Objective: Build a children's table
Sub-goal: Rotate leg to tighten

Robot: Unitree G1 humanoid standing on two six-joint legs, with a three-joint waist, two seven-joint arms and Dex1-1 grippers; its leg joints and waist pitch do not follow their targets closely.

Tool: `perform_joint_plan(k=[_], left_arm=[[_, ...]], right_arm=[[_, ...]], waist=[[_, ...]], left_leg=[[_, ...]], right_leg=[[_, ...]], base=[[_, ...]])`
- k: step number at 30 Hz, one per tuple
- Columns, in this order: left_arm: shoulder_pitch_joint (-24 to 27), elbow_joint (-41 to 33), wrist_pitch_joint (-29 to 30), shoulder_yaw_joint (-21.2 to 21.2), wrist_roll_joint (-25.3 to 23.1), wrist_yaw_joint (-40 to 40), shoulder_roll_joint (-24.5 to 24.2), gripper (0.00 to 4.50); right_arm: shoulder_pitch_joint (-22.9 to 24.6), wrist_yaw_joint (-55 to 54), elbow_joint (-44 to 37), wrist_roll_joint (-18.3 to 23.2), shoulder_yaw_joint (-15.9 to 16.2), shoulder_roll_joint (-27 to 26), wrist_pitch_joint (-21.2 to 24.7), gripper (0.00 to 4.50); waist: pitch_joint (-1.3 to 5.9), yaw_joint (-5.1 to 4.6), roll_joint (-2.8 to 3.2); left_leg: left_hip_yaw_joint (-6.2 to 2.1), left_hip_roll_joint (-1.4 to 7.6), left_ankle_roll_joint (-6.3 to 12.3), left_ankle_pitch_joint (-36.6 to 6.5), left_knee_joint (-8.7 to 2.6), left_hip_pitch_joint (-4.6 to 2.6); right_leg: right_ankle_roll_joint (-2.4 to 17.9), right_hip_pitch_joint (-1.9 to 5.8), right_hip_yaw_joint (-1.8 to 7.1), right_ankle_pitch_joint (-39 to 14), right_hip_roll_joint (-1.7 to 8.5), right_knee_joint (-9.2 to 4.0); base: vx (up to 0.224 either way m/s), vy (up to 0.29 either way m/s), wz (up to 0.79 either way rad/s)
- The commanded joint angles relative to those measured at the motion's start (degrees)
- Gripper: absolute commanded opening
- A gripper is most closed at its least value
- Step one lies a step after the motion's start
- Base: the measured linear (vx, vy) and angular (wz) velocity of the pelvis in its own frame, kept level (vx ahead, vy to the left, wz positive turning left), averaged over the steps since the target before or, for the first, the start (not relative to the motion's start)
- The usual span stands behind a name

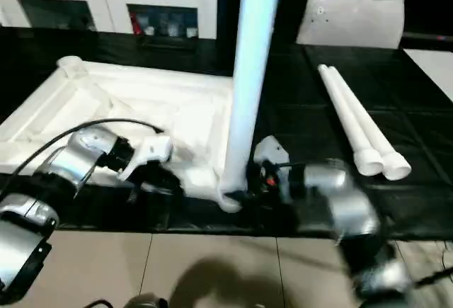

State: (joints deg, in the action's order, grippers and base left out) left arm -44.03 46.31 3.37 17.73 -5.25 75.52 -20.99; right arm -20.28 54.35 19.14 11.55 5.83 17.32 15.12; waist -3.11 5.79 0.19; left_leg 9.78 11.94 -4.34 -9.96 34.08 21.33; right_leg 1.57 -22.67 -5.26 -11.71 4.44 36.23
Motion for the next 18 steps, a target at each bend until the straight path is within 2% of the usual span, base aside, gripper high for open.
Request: perform_joint_plan(k=[1, 2, 4, 7, 8, 9, 10, 11, 13, 14, 15, 16, 18], left_arm=[[0.44, -6.51, 6.11, -3.57, 4.36, -9.51, 5.88, 0.0], [0.94, -7.72, 8.08, -4.2, 4.42, -12.15, 7.22, 0.0], [1.57, -9.25, 10.28, -4.7, 4.2, -15.52, 9.22, 0.0], [2.07, -11.87, 14.46, -5.41, 2.29, -22.96, 13.56, 0.0], [2.14, -12.6, 15.5, -5.49, 1.87, -24.25, 14.39, 0.0], [2.02, -12.87, 16.09, -5.53, 1.62, -25.42, 15.24, 0.0], [2.06, -13.87, 17.51, -5.52, 1.24, -27.23, 16.4, 0.0], [1.98, -14.31, 17.87, -4.81, 0.42, -28.21, 17.08, 0.0], [2.14, -14.6, 17.69, -4.1, -0.16, -28.14, 17.03, 0.0], [2.27, -14.66, 17.37, -3.4, -0.72, -27.9, 16.8, 0.0], [2.49, -14.75, 17.23, -2.92, -1.15, -28.0, 16.34, 0.0], [3.04, -15.06, 17.25, -2.24, -1.69, -27.91, 14.96, 0.0], [3.2, -15.13, 17.26, -2.09, -1.82, -27.79, 14.55, 0.0]], right_arm=[[0.0, -10.16, -0.04, 0.88, 0.55, -6.59, 2.33, 2.71], [-0.28, -14.42, 0.97, 0.91, -0.65, -9.12, 2.61, 2.71], [-1.12, -20.5, 2.89, 0.64, -2.18, -12.64, 2.52, 2.71], [-3.45, -30.27, 5.8, -0.99, -4.21, -18.91, 2.4, 2.7], [-3.84, -31.82, 5.96, -1.39, -4.52, -20.06, 2.72, 2.7], [-4.49, -33.5, 6.67, -1.98, -4.56, -20.96, 2.42, 2.7], [-5.33, -36.24, 7.45, -2.92, -4.6, -22.27, 2.14, 2.7], [-6.14, -37.97, 8.24, -3.32, -4.67, -23.26, 1.32, 2.7], [-6.18, -38.39, 8.24, -3.34, -4.94, -23.61, 0.94, 2.7], [-6.25, -38.54, 8.37, -3.23, -5.2, -23.87, 0.57, 3.05], [-6.16, -38.87, 8.2, -3.32, -5.43, -23.81, 0.14, 3.26], [-5.79, -38.56, 7.42, -3.29, -6.18, -23.27, -0.03, 3.4], [-5.64, -38.34, 7.13, -3.32, -6.36, -23.02, -0.12, 3.5]], waist=[[4.16, -0.39, 0.17], [4.03, -1.03, 0.15], [3.92, -1.46, 0.13], [3.8, -2.39, 0.27], [3.73, -2.52, 0.09], [3.7, -2.47, 0.23], [3.73, -2.64, 0.28], [3.83, -2.62, 0.01], [3.95, -2.59, 0.13], [3.99, -2.59, 0.14], [4.12, -2.59, 0.4], [4.21, -2.58, 0.37], [4.13, -2.69, 0.33]], left_leg=[[-0.41, 1.54, 0.72, -9.52, -3.87, -0.72], [-0.36, 1.59, 0.02, -10.45, -3.97, -0.82], [-0.26, 1.22, -0.07, -11.51, -3.88, -0.76], [-0.34, 1.11, -0.13, -11.91, -3.96, -0.72], [-0.27, 1.15, 0.04, -12.01, -3.97, -0.83], [-0.3, 1.13, 0.14, -12.04, -3.99, -0.9], [-0.36, 1.21, 0.03, -11.65, -4.09, -0.73], [-0.35, 1.13, 0.19, -11.02, -4.07, -0.78], [-0.3, 1.06, 0.71, -10.22, -3.98, -0.63], [-0.29, 1.06, 0.93, -9.71, -3.95, -0.58], [-0.27, 1.03, 1.46, -8.54, -3.85, -0.54], [-0.27, 1.05, 2.03, -7.46, -3.8, -0.45], [-0.2, 0.96, 2.37, -7.83, -3.83, -0.35]], right_leg=[[13.35, 3.54, 3.04, -6.5, 4.26, -4.39], [13.07, 3.28, 3.13, -8.3, 4.21, -4.65], [12.16, 3.26, 3.16, -11.12, 4.17, -5.22], [11.56, 3.08, 3.18, -12.03, 3.94, -5.42], [11.12, 2.96, 3.28, -12.96, 3.95, -5.55], [10.77, 2.91, 3.25, -13.55, 3.96, -5.73], [10.61, 2.97, 3.29, -12.98, 3.9, -5.54], [10.38, 3.06, 3.27, -12.23, 3.82, -5.54], [10.34, 3.16, 3.38, -9.86, 3.8, -5.4], [10.43, 3.19, 3.41, -8.6, 3.73, -5.27], [10.81, 3.26, 3.43, -5.61, 3.64, -5.01], [11.46, 3.39, 3.41, -2.42, 3.63, -4.69], [11.72, 3.41, 3.43, -2.25, 3.68, -4.75]], base=[[0.0, 0.0, 0.0], [0.0, 0.0, 0.0], [0.0, 0.0, 0.0], [0.0, 0.0, 0.0], [0.0, 0.0, 0.0], [0.0, 0.0, 0.0], [0.0, 0.0, 0.0], [0.0, 0.0, 0.0], [0.0, 0.0, 0.0], [0.0, 0.0, 0.0], [0.0, 0.0, 0.0], [0.0, 0.0, 0.0], [0.0, 0.0, 0.0]])
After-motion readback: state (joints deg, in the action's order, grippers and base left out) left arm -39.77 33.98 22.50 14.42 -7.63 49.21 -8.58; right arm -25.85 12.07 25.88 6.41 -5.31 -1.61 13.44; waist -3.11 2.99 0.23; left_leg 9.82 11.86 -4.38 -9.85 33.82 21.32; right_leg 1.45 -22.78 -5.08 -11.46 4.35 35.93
